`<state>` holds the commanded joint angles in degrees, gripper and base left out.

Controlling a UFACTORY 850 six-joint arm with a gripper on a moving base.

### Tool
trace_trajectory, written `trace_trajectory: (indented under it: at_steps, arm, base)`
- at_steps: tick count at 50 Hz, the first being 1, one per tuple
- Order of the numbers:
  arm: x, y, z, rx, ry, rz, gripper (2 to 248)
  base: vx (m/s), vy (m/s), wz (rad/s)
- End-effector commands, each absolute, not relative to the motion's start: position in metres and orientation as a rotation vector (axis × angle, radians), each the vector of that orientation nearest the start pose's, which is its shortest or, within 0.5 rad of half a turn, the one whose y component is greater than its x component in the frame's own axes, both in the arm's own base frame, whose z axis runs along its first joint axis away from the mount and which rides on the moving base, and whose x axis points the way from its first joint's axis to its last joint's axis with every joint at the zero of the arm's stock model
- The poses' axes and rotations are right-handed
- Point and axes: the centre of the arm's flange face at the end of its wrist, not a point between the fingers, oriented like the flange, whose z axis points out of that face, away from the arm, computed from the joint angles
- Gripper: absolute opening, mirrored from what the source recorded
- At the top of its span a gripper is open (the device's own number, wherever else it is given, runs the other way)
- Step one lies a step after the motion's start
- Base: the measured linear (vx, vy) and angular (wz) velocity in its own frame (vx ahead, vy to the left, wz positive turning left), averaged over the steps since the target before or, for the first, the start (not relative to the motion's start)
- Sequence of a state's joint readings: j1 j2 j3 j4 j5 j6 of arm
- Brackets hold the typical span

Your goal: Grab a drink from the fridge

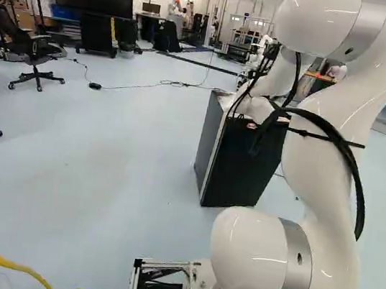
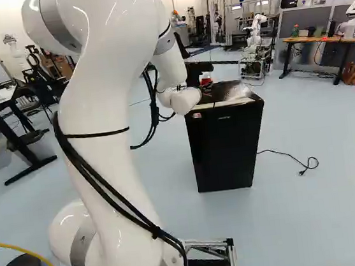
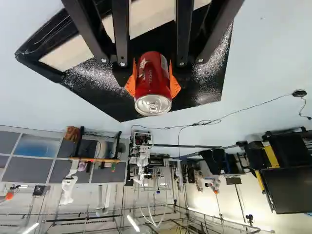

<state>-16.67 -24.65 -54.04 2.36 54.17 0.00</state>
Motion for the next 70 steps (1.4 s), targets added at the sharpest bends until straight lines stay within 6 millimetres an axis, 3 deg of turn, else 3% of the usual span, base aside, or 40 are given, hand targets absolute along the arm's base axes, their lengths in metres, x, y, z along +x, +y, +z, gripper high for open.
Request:
trace_trajectory:
  at_steps: [37, 70]
  arm:
    - [0.551, -0.157, 0.415, -2.473, 0.403, -2.194, 88]
    - [0.497, -0.11, 0.418, -2.497, 0.316, -2.112, 88]
  base:
    - [0.0, 0.0, 0.0]
    - [0.0, 0.0, 0.0]
